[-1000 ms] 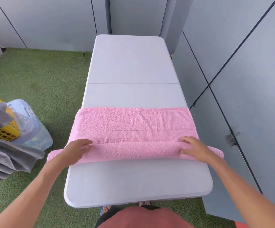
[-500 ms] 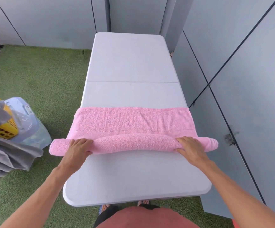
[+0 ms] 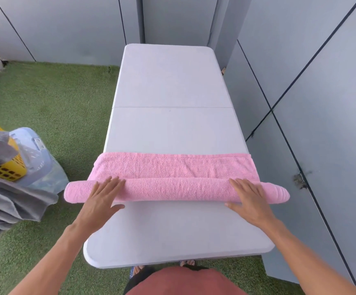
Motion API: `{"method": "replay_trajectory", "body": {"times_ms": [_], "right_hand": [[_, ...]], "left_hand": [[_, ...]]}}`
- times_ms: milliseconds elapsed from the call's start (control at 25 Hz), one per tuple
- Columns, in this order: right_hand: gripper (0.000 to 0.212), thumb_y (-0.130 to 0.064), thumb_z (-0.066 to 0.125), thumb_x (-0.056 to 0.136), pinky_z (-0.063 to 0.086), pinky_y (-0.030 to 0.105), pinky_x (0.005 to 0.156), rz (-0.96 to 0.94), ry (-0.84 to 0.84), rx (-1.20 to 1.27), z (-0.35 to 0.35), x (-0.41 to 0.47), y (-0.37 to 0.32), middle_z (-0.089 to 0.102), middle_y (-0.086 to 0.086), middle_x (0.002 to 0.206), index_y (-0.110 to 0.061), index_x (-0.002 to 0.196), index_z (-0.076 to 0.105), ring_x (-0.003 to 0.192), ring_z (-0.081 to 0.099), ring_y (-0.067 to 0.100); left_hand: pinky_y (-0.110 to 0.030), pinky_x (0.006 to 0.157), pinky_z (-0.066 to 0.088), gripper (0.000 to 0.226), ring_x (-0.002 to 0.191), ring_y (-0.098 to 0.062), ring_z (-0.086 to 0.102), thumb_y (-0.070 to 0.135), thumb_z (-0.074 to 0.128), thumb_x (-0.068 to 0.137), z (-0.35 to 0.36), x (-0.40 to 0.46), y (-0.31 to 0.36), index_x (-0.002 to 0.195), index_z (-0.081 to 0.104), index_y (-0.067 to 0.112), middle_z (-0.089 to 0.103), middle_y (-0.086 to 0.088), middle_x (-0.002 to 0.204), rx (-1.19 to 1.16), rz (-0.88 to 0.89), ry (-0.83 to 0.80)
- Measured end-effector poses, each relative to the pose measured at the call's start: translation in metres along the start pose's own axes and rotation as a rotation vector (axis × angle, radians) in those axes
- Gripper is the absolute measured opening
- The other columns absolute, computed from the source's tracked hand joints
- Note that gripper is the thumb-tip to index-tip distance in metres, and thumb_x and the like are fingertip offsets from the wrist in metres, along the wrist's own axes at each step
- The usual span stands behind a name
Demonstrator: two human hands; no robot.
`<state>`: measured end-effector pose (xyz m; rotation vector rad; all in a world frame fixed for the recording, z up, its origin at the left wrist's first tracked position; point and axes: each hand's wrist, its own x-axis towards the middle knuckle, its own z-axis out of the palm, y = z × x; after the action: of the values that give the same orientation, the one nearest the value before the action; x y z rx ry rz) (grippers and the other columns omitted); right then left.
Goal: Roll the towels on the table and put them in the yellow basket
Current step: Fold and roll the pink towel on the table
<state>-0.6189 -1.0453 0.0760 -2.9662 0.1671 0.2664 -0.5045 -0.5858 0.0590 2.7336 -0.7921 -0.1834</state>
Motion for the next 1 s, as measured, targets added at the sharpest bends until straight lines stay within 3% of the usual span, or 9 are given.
{"method": "replay_trajectory", "body": {"times_ms": [120,200,360,440,560,640,720,880,1000], "right_hand": [[0.06,-0.037,0.064,0.086,0.025,0.045,0.108,0.022,0.022,-0.04,0.002,0.01,-0.005,0.049,-0.004,0.136,-0.021,0.139,0.042,0.131,0.038,0.021],[0.054,-0.038,0.061,0.088,0.028,0.041,0.106,0.009,-0.042,-0.034,0.0,0.011,0.0,0.053,-0.005,0.13,-0.023,0.137,0.044,0.127,0.043,0.019],[0.075,-0.07,0.06,0.071,0.04,0.032,0.099,0.044,-0.415,0.237,-0.022,0.005,0.022,0.057,-0.009,0.125,-0.03,0.134,0.049,0.117,0.052,0.014],[0.068,-0.058,0.068,0.074,0.037,0.029,0.103,0.081,-0.303,0.432,-0.027,0.005,0.021,0.054,-0.01,0.132,-0.031,0.134,0.049,0.122,0.049,0.011],[0.057,-0.047,0.061,0.087,0.029,0.036,0.111,0.022,0.084,0.261,-0.018,-0.001,0.013,0.048,-0.008,0.141,-0.029,0.139,0.044,0.132,0.04,0.012],[0.068,-0.053,0.059,0.086,0.022,0.042,0.114,0.004,0.04,0.086,-0.008,-0.004,0.005,0.04,-0.007,0.146,-0.027,0.144,0.036,0.138,0.032,0.016],[0.071,-0.052,0.061,0.084,0.023,0.042,0.111,0.016,-0.001,-0.007,-0.002,0.0,0.0,0.043,-0.005,0.142,-0.025,0.144,0.035,0.136,0.034,0.019],[0.059,-0.05,0.06,0.086,0.032,0.038,0.101,0.0,-0.056,-0.021,-0.01,0.006,-0.001,0.055,-0.005,0.128,-0.023,0.136,0.046,0.124,0.046,0.02],[0.069,-0.063,0.058,0.08,0.037,0.038,0.103,-0.013,-0.316,0.091,-0.018,-0.001,0.017,0.055,-0.005,0.134,-0.026,0.137,0.046,0.124,0.048,0.018]], "left_hand": [[-0.052,0.113,0.024,0.067,0.133,-0.031,0.043,0.016,0.077,0.076,-0.001,0.02,0.0,0.137,0.049,0.01,0.054,-0.007,0.136,0.013,-0.064,-0.019],[-0.041,0.11,0.027,0.055,0.124,-0.029,0.051,0.016,0.074,0.08,-0.01,0.025,0.005,0.131,0.055,0.01,0.06,-0.006,0.126,-0.018,-0.092,-0.071],[-0.029,0.107,0.028,0.051,0.127,-0.019,0.047,0.024,0.066,0.088,-0.025,0.019,-0.004,0.137,0.05,0.017,0.054,0.001,0.135,-0.133,-0.093,-0.388],[-0.036,0.11,0.028,0.043,0.127,-0.019,0.049,0.023,0.062,0.091,-0.025,0.015,-0.009,0.133,0.054,0.021,0.056,0.0,0.135,-0.17,-0.102,-0.242],[-0.05,0.111,0.03,0.039,0.129,-0.025,0.049,0.032,0.052,0.094,-0.011,0.003,-0.004,0.13,0.057,0.018,0.056,-0.001,0.135,0.003,0.001,0.099],[-0.05,0.11,0.032,0.06,0.132,-0.026,0.045,0.039,0.062,0.087,0.001,-0.001,0.002,0.139,0.048,0.012,0.051,-0.003,0.14,0.052,0.035,0.051],[-0.052,0.107,0.036,0.073,0.126,-0.032,0.05,0.027,0.08,0.074,0.004,0.007,0.005,0.137,0.048,0.007,0.056,-0.007,0.133,0.043,-0.017,-0.017],[-0.043,0.093,0.044,0.052,0.105,-0.032,0.061,0.017,0.081,0.072,-0.005,0.015,0.007,0.119,0.062,0.009,0.066,-0.004,0.107,-0.006,-0.06,-0.041],[-0.033,0.098,0.04,0.054,0.116,-0.019,0.056,0.034,0.071,0.083,-0.014,0.004,-0.006,0.132,0.054,0.02,0.061,0.004,0.123,-0.122,-0.089,-0.289]]}}
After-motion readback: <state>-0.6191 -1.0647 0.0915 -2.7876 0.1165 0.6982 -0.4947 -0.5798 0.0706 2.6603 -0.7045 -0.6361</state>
